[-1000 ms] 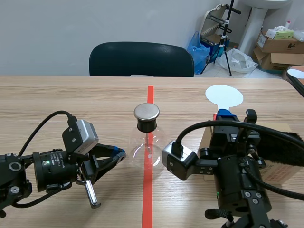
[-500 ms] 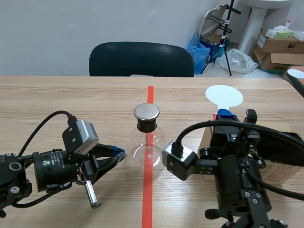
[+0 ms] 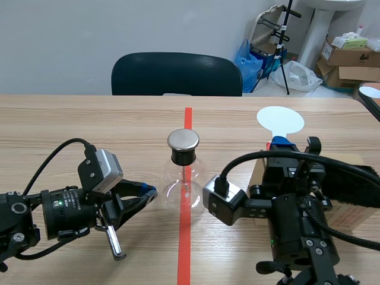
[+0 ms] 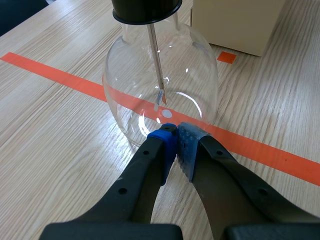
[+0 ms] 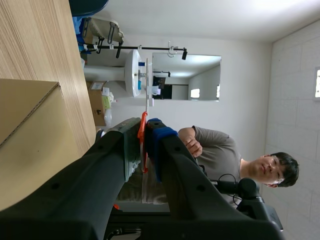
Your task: Do the electroscope experiment
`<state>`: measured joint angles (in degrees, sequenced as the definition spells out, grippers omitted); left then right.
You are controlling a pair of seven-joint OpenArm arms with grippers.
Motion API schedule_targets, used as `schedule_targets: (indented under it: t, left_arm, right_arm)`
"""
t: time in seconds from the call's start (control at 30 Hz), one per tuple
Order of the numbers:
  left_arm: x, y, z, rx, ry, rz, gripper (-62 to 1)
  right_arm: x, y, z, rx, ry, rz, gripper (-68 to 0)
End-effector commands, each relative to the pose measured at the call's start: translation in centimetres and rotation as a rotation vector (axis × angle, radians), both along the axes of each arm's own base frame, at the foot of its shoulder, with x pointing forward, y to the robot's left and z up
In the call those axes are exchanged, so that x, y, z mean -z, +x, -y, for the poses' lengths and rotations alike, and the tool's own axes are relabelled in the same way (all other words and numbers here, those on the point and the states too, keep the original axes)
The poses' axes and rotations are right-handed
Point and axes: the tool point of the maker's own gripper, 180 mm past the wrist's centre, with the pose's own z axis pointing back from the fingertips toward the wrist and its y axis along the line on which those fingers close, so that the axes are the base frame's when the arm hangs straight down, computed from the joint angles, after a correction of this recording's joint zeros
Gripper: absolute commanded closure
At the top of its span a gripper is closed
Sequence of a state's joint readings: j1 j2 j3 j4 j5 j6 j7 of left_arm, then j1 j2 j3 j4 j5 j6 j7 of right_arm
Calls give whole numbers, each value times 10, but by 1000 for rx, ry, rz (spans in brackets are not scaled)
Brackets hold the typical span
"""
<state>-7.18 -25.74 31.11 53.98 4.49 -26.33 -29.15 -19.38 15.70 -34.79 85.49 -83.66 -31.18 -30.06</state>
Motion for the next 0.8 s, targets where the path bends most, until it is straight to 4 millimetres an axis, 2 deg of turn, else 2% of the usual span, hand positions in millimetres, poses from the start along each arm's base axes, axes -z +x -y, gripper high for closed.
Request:
schedule_targets:
  t: [0.0,0.63,0.77]
  left_arm:
    - [-13,6,5,-1,-40,30,-26]
    - [-13,6,5,-1,-40,30,-26]
    - [-13,6,5,-1,-40,30,-26]
  right_arm:
    - [-10,6,1,2,6,38,-10]
    - [-10,6,1,0,6,37,-10]
    - [-10,6,-10,-61,1,35,-10]
